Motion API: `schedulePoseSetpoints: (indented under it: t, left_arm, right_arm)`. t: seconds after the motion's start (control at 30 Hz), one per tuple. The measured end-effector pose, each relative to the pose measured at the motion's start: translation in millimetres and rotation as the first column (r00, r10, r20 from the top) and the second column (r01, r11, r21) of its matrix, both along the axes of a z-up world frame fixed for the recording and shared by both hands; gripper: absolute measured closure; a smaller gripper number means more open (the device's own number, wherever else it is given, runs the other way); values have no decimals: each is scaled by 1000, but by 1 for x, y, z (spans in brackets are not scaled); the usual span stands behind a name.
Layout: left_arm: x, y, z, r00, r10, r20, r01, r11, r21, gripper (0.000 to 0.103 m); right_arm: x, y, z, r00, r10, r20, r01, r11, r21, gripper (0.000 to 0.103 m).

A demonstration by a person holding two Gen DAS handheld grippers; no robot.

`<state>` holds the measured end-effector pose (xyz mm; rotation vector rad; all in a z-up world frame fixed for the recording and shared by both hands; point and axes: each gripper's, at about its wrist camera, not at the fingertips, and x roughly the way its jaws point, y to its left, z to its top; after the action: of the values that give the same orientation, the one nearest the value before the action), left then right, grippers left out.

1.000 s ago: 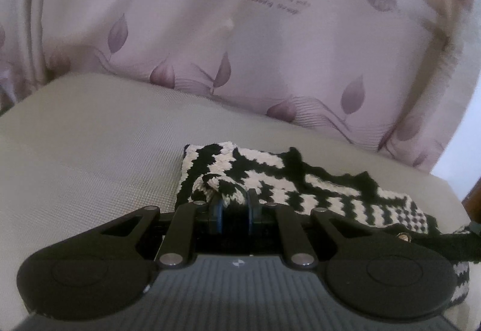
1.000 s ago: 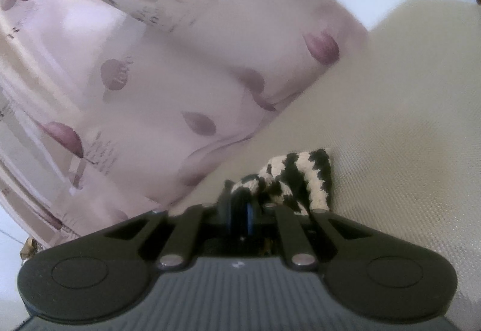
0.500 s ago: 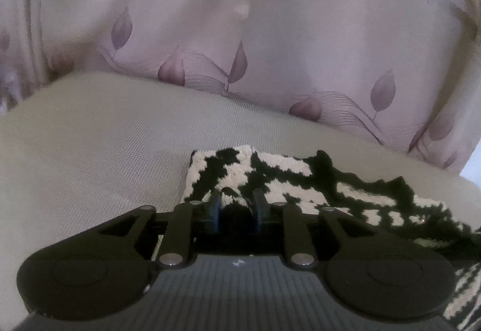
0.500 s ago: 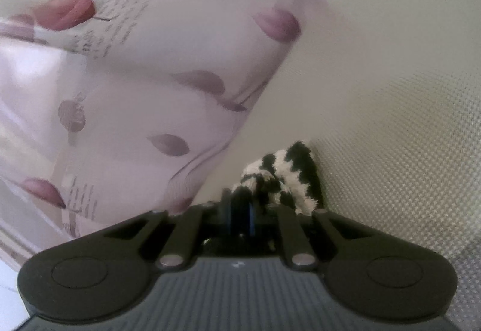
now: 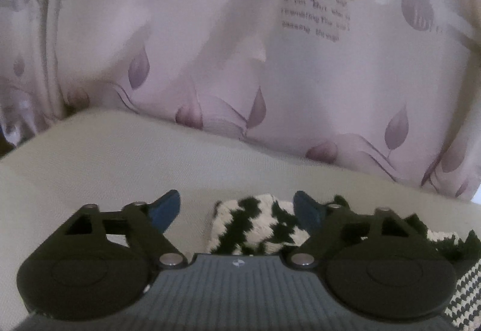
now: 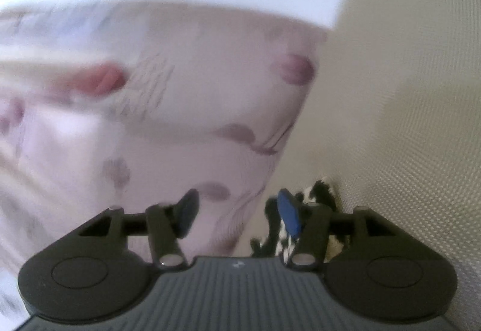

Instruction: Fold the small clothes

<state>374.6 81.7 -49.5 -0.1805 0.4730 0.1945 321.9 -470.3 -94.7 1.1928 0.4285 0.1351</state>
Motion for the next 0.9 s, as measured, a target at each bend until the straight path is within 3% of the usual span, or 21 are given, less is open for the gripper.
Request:
schedulePoseSetpoints:
  t: [0.07,0.13,0.2,0.3,0.4,0.47,0.57,0.63,0.7,0.73,0.83,0.9]
  left_arm:
    - [-7,5,2,1000,15,17,-16,1000,16,12]
    - [-14,11,3,999,47,25,-48,998,42,10]
    - [-19,21,0,997,79,19,-80,996,48,8]
    - [-27,36,-4,994,113,0,-113,993,41,8]
    - [-35,45,-9,995,95,-26,-94,994,53,9]
    - [-42,45,-14,997,69,-33,-66,995,79,9]
    - [-57,40,-24,1000,14,-27,-12,994,106,9]
    - [-64,36,-32,999,-30,-41,34,993,109,9]
    - [-73,33,-38,996,-73,-45,77,992,97,16]
    - [-76,31,-40,995,-92,-43,96,991,93,20]
    - [-84,29,-40,989,-143,-46,146,987,61,46]
    - [-88,31,-41,985,-160,-66,162,986,29,55]
  right_arm:
    - [2,19,20,994,110,-7,-110,981,-162,45]
    - [5,50,41,972,233,-25,-227,907,-355,45]
    - [9,86,57,938,341,-59,-319,787,-528,45]
    - [15,132,67,886,454,-96,-397,635,-663,45]
    - [24,170,68,835,534,-133,-456,537,-709,45]
    - [30,191,67,801,582,-142,-491,502,-712,45]
    - [32,232,64,722,673,-162,-551,416,-724,46]
    - [30,263,61,658,731,-181,-585,345,-734,46]
    - [32,294,56,615,754,-232,-596,252,-762,46]
    - [36,306,54,602,758,-251,-601,223,-767,46]
    - [59,331,51,605,742,-290,-613,200,-764,48]
    - [80,339,53,654,692,-305,-597,225,-770,48]
